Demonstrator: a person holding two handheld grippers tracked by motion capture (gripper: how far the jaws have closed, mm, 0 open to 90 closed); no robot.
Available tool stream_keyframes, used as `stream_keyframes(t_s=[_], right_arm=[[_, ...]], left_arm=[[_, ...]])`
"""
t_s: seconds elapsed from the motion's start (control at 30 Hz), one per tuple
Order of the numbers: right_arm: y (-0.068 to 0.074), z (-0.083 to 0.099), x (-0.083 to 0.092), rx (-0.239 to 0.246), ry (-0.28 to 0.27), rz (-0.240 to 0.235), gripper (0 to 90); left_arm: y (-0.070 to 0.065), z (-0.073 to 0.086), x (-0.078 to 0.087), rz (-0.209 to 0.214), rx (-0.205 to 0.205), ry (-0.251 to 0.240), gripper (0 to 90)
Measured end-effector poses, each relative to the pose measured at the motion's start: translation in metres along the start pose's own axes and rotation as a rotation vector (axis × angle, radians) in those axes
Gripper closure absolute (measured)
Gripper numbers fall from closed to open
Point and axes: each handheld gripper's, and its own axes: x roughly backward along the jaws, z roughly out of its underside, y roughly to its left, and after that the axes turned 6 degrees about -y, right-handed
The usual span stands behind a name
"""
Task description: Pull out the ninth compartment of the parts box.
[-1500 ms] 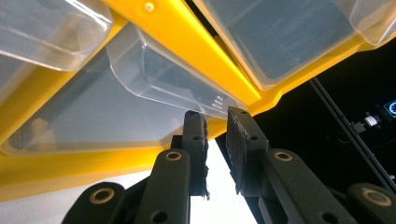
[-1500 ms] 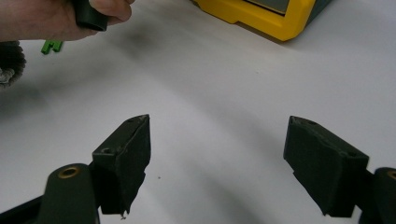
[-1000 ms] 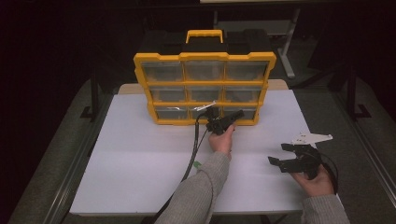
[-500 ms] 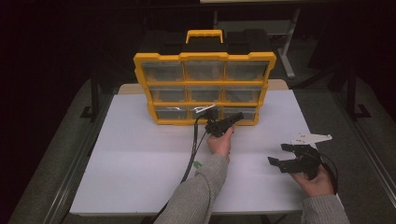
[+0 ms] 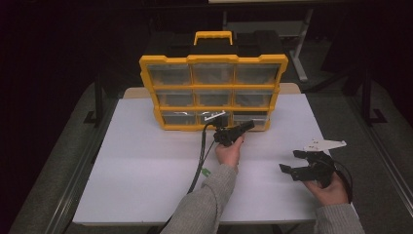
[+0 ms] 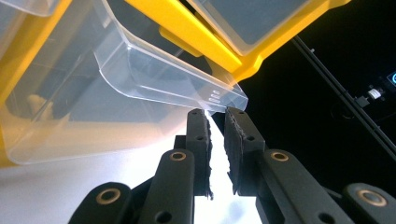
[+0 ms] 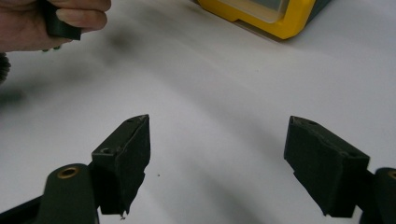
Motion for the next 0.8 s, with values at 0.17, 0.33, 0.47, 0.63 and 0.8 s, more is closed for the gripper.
stream_keyframes(t_s=[0.17,0.33,0.47,0.63,0.8], right_arm=[[0.0,0.0,0.0,-0.001,0.0,-0.001,21.8],[0.0,0.0,0.0,0.001,0.001,0.0,21.7],[0.0,0.0,0.0,-0.001,0.0,0.001,21.6],[0.0,0.0,0.0,0.004,0.0,0.002,21.7],[0.0,0.0,0.001,0.004,-0.005,0.001,21.7]], left_arm=[[-0.002,0.003,0.004,0.008,-0.01,0.012,79.6],[-0.005,0.006,0.007,0.011,-0.016,0.019,79.6],[-0.005,0.007,0.008,0.019,-0.017,0.018,79.6],[-0.02,0.001,0.01,0.067,-0.1,0.004,83.5],[-0.025,-0.003,0.018,0.038,-0.18,0.054,79.5]])
